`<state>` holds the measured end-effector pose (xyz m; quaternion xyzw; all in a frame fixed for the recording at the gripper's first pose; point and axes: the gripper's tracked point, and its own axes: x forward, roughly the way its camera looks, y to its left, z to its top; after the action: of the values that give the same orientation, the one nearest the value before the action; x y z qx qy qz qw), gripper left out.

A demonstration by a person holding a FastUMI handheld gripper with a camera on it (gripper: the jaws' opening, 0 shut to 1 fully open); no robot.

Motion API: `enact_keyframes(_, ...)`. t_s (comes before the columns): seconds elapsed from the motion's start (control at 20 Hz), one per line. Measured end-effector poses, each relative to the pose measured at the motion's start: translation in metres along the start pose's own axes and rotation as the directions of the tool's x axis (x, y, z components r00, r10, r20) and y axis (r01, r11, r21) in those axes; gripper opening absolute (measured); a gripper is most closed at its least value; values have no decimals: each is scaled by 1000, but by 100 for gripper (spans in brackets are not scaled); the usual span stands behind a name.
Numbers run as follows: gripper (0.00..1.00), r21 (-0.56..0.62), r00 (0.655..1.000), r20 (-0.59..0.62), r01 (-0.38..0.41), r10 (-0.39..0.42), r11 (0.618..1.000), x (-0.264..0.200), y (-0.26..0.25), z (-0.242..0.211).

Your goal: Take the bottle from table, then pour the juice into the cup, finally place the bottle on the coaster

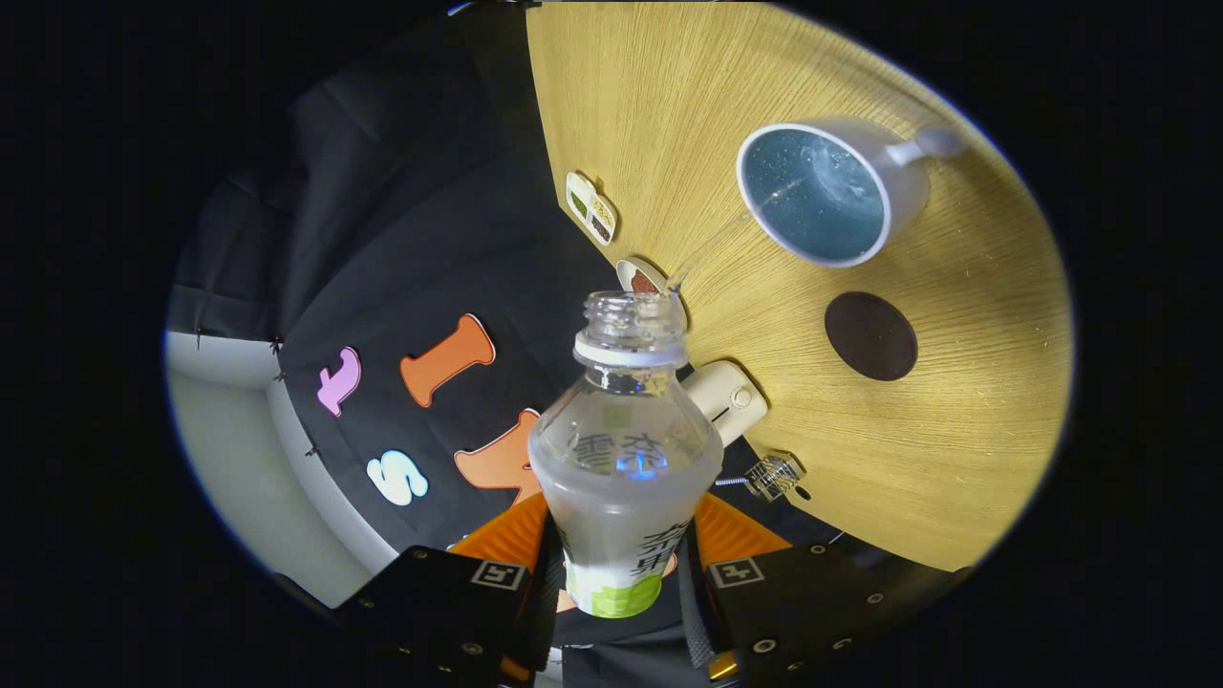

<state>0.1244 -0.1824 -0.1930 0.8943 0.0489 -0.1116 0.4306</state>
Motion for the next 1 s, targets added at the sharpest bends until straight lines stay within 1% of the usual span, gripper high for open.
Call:
enact_keyframes(0.15, 55, 19, 1000, -6, -23, 23, 1000, 1, 6, -2)
enact_keyframes(0.4, 55, 22, 999, -25, -26, 27, 999, 3, 4, -10)
enact_keyframes(0.6, 55, -48, 1000, -25, -11, 10, 999, 5, -4, -11)
enact_keyframes(0.7, 55, -113, 1000, -13, 11, -13, 994, 5, -12, -10)
enact_keyframes(0.8, 55, -219, 998, 14, 63, -62, 974, 5, -26, -6)
enact_keyframes(0.85, 55, -283, 996, 29, 92, -87, 955, 4, -32, -2)
enact_keyframes(0.95, 55, -421, 992, 60, 128, -113, 898, 7, -37, 3)
enact_keyframes(1.0, 55, -489, 990, 87, 143, -115, 860, 8, -35, 5)
